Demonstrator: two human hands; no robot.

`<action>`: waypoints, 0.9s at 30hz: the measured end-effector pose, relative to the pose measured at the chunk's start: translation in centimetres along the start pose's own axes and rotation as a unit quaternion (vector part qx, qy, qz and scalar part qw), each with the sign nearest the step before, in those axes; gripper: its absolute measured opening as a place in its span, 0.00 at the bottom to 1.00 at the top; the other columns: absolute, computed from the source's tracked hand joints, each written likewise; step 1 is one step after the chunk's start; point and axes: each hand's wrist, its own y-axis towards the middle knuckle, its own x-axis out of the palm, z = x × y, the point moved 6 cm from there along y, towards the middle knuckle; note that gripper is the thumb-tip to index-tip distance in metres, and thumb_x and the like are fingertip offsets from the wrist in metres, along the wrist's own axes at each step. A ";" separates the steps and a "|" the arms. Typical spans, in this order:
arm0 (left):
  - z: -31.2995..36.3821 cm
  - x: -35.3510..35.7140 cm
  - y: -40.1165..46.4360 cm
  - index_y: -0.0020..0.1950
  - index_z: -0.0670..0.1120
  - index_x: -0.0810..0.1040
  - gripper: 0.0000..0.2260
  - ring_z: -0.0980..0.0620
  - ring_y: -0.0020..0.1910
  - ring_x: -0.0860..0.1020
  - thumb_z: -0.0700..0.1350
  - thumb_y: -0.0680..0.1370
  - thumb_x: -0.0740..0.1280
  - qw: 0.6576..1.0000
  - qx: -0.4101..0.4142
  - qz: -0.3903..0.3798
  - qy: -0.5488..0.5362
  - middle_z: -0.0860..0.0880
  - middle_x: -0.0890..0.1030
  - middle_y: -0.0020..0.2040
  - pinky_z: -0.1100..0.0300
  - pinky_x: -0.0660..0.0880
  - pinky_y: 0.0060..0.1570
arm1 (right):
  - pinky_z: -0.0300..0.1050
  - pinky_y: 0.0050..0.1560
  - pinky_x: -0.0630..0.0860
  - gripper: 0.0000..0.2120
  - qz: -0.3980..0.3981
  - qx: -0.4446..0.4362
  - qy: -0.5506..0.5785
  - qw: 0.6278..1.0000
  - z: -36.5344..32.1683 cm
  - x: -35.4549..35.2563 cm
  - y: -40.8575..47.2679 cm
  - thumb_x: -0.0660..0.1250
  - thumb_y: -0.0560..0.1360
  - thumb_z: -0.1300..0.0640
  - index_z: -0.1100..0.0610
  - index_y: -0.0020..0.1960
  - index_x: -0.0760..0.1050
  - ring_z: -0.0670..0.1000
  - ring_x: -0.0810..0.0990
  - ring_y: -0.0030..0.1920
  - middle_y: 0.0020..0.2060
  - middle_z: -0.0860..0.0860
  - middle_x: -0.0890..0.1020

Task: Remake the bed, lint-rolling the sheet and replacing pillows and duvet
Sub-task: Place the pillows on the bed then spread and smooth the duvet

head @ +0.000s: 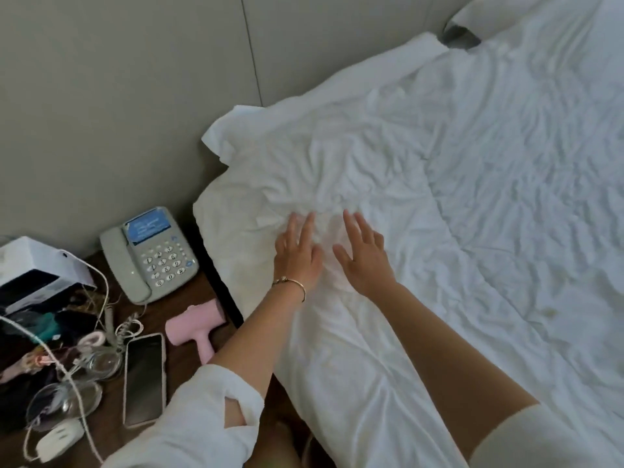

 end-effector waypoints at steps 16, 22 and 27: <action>6.0 -9.0 19.4 0.77 0.57 0.55 0.26 0.44 0.74 0.51 0.56 0.79 0.56 0.994 -0.010 -0.005 0.111 0.53 0.49 0.79 0.48 0.50 0.71 | 0.47 0.34 0.69 0.29 0.086 0.131 -0.126 0.980 -3.1 -14.1 17.5 0.51 0.84 0.53 0.42 0.79 0.39 0.55 0.76 0.37 0.62 0.54 0.69; 6.9 -9.9 20.6 0.65 0.53 0.73 0.26 0.47 0.63 0.74 0.67 0.75 0.60 0.983 0.068 -0.107 0.129 0.50 0.79 0.61 0.55 0.67 0.59 | 0.47 0.39 0.77 0.36 -0.101 0.141 -0.198 0.965 -4.0 -14.9 23.7 0.61 0.80 0.50 0.35 0.77 0.40 0.52 0.79 0.34 0.43 0.53 0.77; 5.7 -17.2 19.6 0.42 0.49 0.70 0.19 0.45 0.46 0.79 0.64 0.73 0.66 0.991 0.102 -0.012 0.083 0.51 0.80 0.40 0.56 0.71 0.38 | 0.46 0.41 0.69 0.07 -0.025 0.055 -0.117 0.991 -8.3 -15.5 24.8 0.63 0.79 0.53 0.55 0.55 0.70 0.59 0.77 0.46 0.44 0.56 0.76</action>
